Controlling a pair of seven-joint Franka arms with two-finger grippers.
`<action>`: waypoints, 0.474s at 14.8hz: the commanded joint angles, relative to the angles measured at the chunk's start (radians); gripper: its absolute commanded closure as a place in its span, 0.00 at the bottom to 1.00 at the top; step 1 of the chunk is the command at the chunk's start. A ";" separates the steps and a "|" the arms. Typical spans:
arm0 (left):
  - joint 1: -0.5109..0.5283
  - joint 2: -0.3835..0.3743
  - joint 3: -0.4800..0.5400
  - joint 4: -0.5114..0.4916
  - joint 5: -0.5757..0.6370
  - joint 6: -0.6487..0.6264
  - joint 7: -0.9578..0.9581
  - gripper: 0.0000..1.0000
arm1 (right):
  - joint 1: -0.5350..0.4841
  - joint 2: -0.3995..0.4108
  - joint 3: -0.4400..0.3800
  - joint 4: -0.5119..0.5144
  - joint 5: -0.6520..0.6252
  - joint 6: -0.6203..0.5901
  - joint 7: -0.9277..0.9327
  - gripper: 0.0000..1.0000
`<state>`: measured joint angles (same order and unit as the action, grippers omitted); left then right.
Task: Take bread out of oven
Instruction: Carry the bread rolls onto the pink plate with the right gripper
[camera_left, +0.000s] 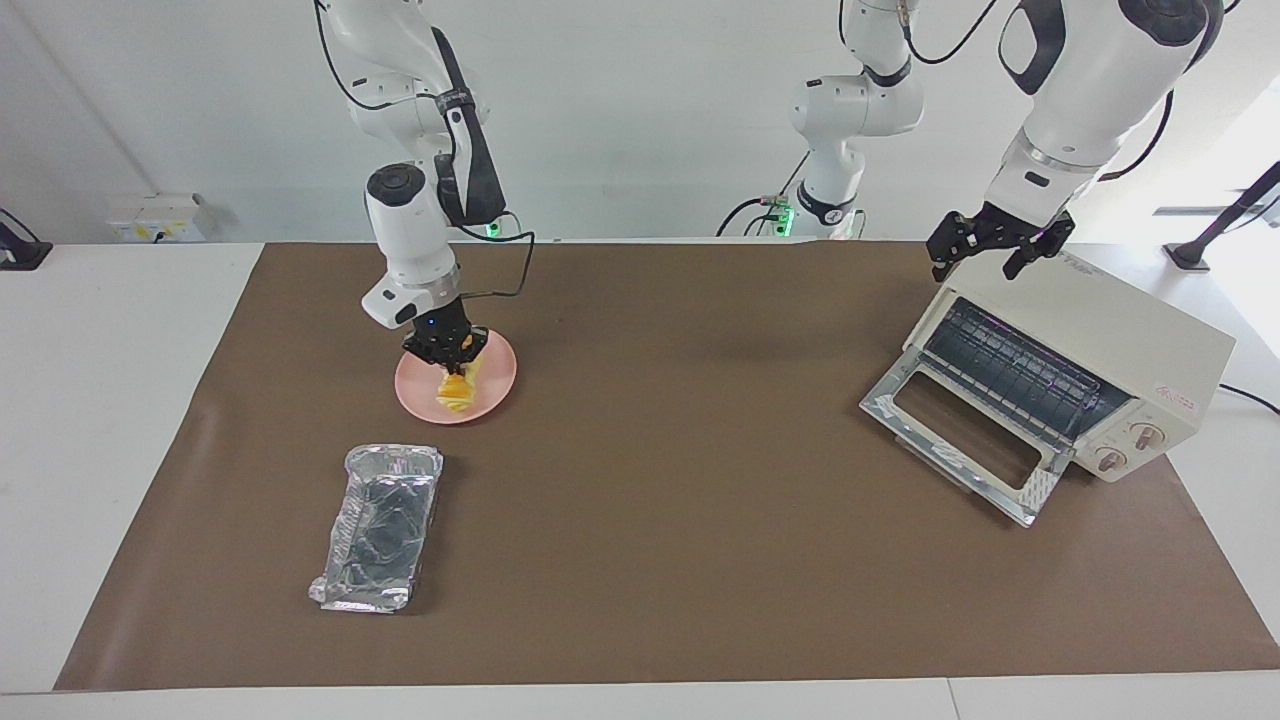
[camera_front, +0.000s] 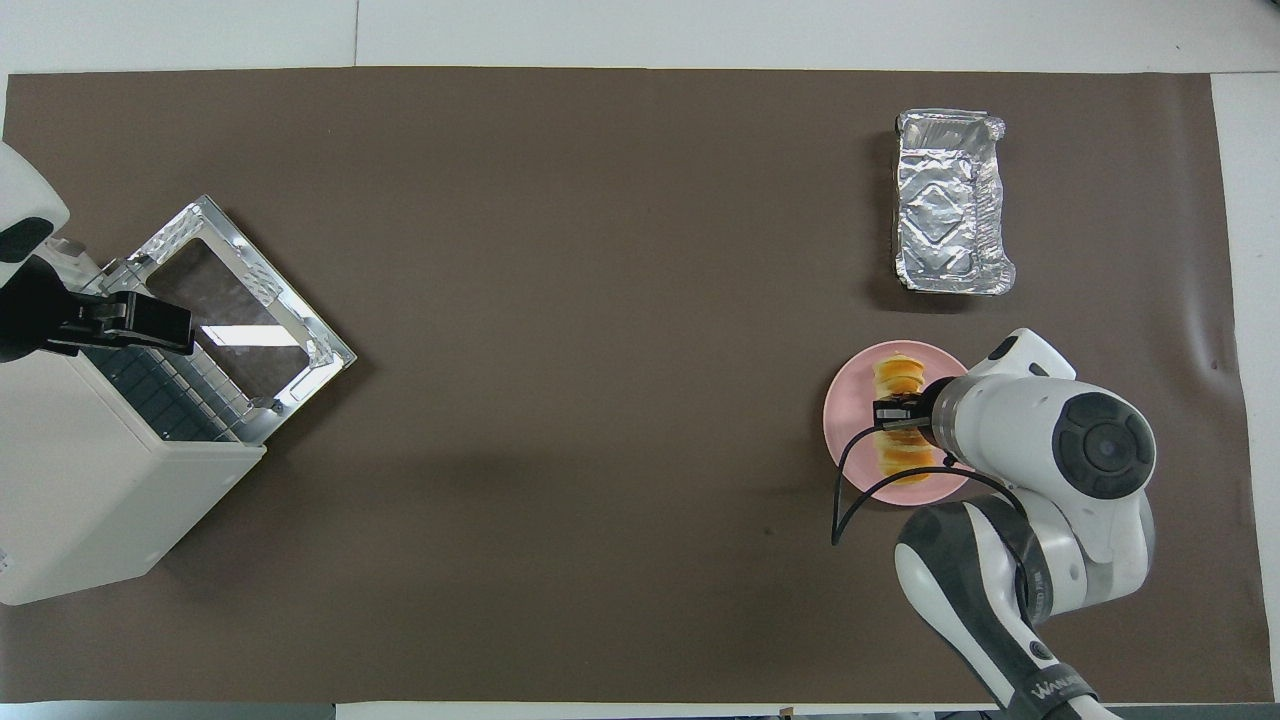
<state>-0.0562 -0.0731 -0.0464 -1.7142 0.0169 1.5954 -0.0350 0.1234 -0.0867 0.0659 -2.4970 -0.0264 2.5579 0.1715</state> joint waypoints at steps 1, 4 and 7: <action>0.012 0.001 -0.004 0.005 0.009 0.008 0.009 0.00 | -0.013 -0.030 0.005 -0.020 0.008 0.004 0.000 0.00; 0.012 0.001 -0.004 0.005 0.009 0.008 0.007 0.00 | -0.013 -0.031 0.005 0.013 0.008 -0.053 -0.003 0.00; 0.012 0.001 -0.004 0.005 0.009 0.008 0.007 0.00 | -0.015 -0.030 0.003 0.116 0.008 -0.201 -0.009 0.00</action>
<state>-0.0562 -0.0731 -0.0464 -1.7142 0.0169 1.5954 -0.0350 0.1231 -0.1011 0.0647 -2.4459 -0.0260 2.4528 0.1715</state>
